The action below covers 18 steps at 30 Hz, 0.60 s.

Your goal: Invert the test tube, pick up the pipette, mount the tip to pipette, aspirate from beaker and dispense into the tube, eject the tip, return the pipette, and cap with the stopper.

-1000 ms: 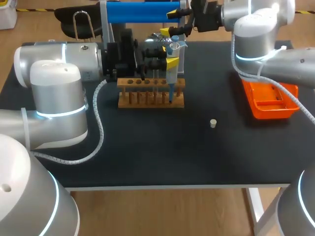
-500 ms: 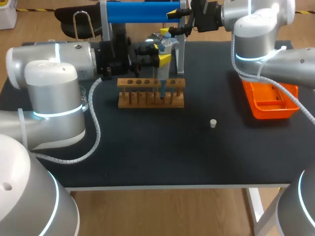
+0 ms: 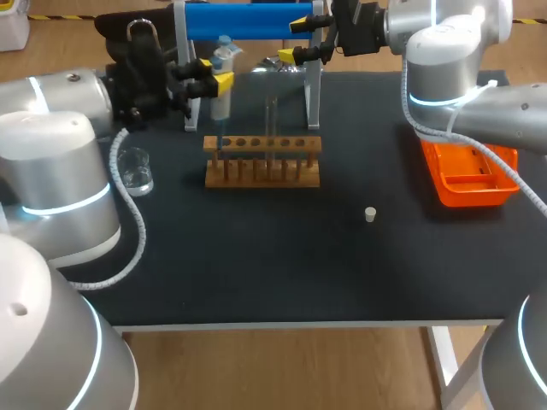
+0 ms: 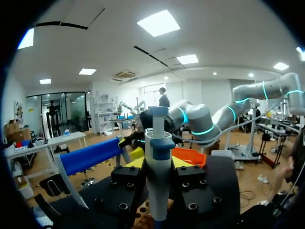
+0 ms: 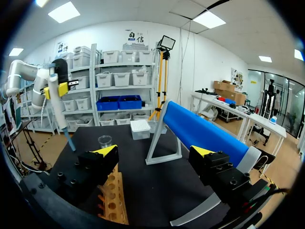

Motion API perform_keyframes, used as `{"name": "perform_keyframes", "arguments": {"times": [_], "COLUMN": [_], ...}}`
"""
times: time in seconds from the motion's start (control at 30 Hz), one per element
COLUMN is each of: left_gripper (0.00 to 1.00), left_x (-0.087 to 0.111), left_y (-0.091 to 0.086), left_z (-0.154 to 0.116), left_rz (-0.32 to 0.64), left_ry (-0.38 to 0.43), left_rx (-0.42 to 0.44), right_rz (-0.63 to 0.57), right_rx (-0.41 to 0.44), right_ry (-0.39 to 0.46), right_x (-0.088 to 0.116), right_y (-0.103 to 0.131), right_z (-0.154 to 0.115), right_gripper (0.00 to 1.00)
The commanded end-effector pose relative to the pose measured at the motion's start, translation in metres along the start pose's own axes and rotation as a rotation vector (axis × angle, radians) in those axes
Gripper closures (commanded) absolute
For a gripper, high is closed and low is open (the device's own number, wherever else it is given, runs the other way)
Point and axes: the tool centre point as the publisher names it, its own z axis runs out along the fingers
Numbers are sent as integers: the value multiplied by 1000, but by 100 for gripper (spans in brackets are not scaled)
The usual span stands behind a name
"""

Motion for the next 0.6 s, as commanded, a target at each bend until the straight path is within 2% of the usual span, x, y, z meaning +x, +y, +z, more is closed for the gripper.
{"name": "perform_keyframes", "arguments": {"times": [0.03,0.33,0.6], "left_gripper": [100,100,100], "left_x": [-19,-64,-94], "left_y": [3,7,7], "left_z": [7,18,26], "left_rz": [-4,-22,-43], "left_ry": [-36,-154,-263], "left_rx": [14,13,20], "right_rz": [0,0,0], "right_rx": [2,2,2], "right_ry": [-1,-1,-1], "right_x": [1,1,1], "right_y": [0,0,0], "right_z": [-1,-1,-1], "right_gripper": [0,0,0]}}
